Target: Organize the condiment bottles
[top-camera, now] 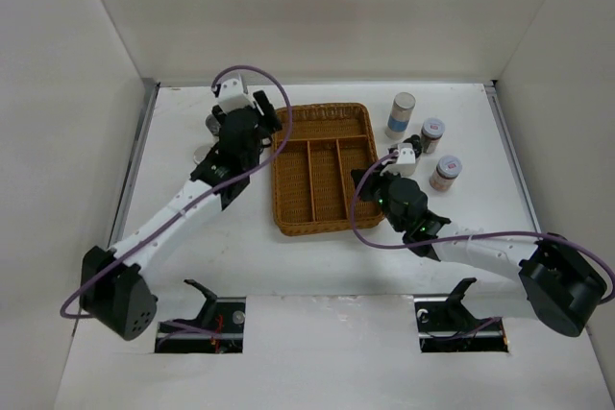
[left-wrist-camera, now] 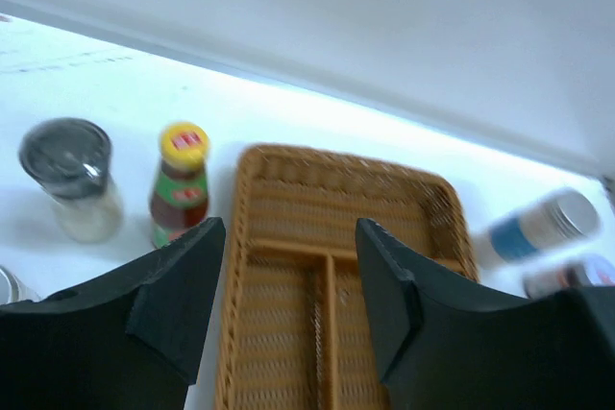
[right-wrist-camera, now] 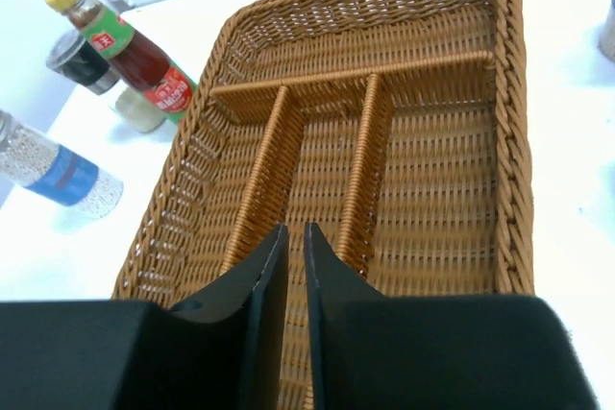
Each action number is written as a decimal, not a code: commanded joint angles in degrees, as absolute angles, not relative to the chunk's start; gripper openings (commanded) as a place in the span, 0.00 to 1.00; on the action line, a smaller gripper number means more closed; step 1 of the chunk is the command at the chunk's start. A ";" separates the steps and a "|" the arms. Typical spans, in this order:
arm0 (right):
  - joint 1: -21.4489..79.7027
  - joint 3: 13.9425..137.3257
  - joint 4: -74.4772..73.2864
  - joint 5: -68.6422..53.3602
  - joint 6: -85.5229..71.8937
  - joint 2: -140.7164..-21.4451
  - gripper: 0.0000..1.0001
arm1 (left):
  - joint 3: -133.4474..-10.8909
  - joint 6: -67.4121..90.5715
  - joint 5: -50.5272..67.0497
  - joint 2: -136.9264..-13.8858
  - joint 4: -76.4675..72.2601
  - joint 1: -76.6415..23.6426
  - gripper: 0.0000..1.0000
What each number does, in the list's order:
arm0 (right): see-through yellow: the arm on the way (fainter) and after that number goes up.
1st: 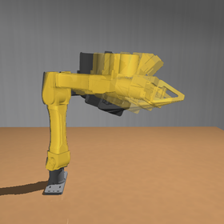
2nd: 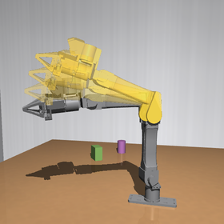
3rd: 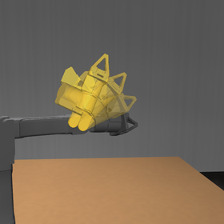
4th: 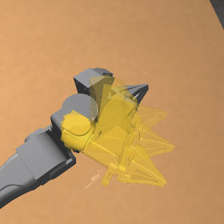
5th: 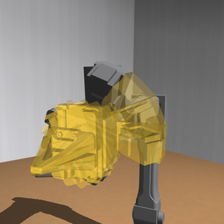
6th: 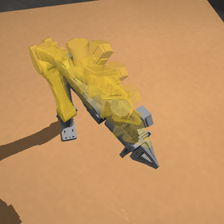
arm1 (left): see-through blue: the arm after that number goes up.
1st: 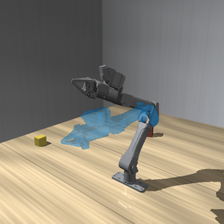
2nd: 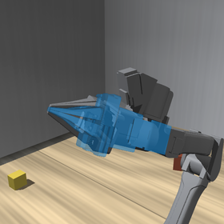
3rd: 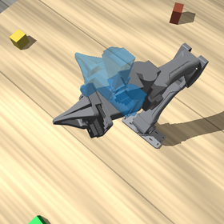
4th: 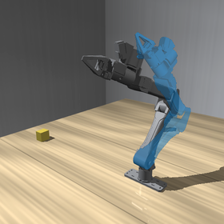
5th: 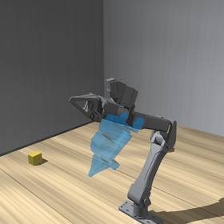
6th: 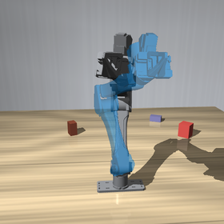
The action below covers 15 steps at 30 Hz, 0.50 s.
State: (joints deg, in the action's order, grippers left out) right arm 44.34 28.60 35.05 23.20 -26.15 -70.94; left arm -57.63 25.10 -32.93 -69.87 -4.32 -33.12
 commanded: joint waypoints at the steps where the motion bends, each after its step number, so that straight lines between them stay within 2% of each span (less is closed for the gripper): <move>1: 44.95 29.71 36.30 21.01 -25.93 -69.79 0.24 | -62.56 23.29 -31.82 -76.27 -2.73 -28.62 0.61; 2: 45.30 29.79 36.65 20.74 -25.93 -70.13 0.33 | -63.62 23.38 -31.47 -78.20 -2.99 -27.48 0.66; 4: 45.66 29.79 37.52 20.65 -25.75 -70.75 0.46 | -65.91 23.12 -31.38 -81.90 -3.08 -25.80 0.67; 7: 46.01 29.88 38.23 20.22 -24.53 -71.54 0.61 | -68.63 22.85 -31.11 -86.03 -4.04 -23.87 0.71; 15: 46.45 30.32 37.97 20.21 -23.99 -72.33 0.69 | -72.95 21.18 -31.02 -93.51 -4.66 -20.70 0.70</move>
